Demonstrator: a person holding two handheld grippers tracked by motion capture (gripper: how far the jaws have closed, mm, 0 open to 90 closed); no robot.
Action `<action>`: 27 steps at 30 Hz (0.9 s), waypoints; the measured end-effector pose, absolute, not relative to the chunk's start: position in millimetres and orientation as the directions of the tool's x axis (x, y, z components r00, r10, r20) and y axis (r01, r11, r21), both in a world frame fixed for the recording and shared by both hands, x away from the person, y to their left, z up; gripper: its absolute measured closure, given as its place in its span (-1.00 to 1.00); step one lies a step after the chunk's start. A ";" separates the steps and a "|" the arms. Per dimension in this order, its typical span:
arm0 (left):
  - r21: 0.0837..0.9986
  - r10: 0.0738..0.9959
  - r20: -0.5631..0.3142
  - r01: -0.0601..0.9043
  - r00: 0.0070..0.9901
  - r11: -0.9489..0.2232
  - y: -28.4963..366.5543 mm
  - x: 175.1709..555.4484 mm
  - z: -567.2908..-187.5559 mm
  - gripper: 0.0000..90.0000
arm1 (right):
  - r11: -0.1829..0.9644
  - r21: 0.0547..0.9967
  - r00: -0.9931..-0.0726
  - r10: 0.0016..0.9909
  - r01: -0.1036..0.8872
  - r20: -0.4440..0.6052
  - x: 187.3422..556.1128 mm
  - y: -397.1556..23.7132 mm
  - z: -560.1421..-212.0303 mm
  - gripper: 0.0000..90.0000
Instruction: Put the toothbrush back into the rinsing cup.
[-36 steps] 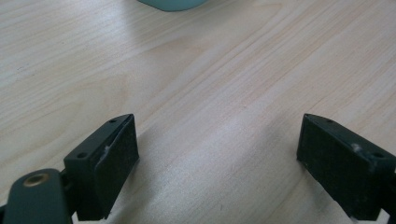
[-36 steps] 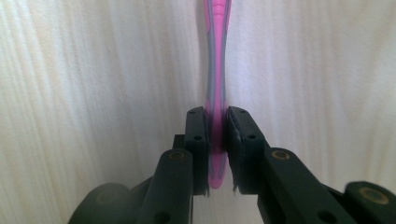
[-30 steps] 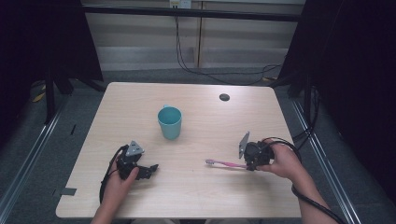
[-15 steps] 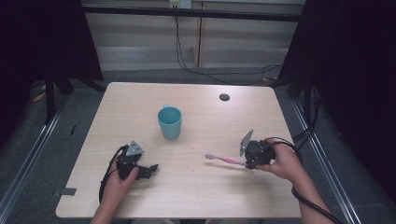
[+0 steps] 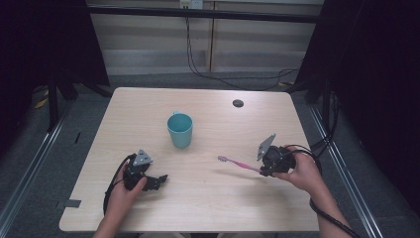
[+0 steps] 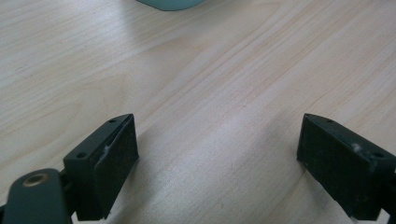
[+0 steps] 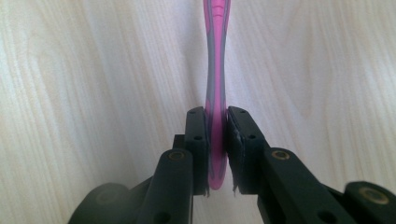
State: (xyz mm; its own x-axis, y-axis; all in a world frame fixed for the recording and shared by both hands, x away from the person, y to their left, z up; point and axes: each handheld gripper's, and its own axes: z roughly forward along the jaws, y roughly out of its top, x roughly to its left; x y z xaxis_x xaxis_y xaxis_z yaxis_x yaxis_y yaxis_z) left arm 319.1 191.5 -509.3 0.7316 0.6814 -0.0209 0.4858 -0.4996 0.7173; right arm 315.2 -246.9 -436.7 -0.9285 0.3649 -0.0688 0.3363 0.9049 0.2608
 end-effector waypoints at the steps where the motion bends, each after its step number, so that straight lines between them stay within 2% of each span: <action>1: 0.717 0.674 -0.021 0.481 0.738 -0.505 192.4 319.6 -509.4 -0.73 | 0.904 0.266 -0.928 0.365 0.335 -0.073 315.3 -247.8 -436.1 0.76; 9: 0.714 0.668 -0.017 0.477 0.744 -0.513 192.1 319.6 -509.4 -0.76 | 0.890 0.296 -0.920 0.384 0.347 -0.077 315.1 -247.9 -434.4 0.76; 14: 0.705 0.643 -0.024 0.470 0.765 -0.532 190.6 319.7 -510.1 -0.92 | 0.872 0.314 -0.908 0.413 0.375 -0.064 315.3 -245.8 -433.4 0.76; 18: 0.694 0.644 -0.022 0.475 0.765 -0.541 191.9 320.5 -507.7 -0.86 | 0.866 0.333 -0.906 0.416 0.372 -0.070 314.8 -243.9 -431.3 0.76; 27: 0.696 0.648 -0.083 0.510 0.757 -0.505 190.0 323.3 -501.4 -0.87 | 0.858 0.351 -0.904 0.423 0.376 -0.065 316.7 -240.1 -426.6 0.76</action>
State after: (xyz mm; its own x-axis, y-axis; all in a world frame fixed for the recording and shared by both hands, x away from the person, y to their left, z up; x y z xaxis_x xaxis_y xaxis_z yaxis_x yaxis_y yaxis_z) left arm 323.3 190.0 -501.4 0.7567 0.6484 -0.0834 0.5097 -0.5054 0.6962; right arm 316.7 -240.1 -426.6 -0.9036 0.4233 -0.0654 0.3763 0.8576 0.3507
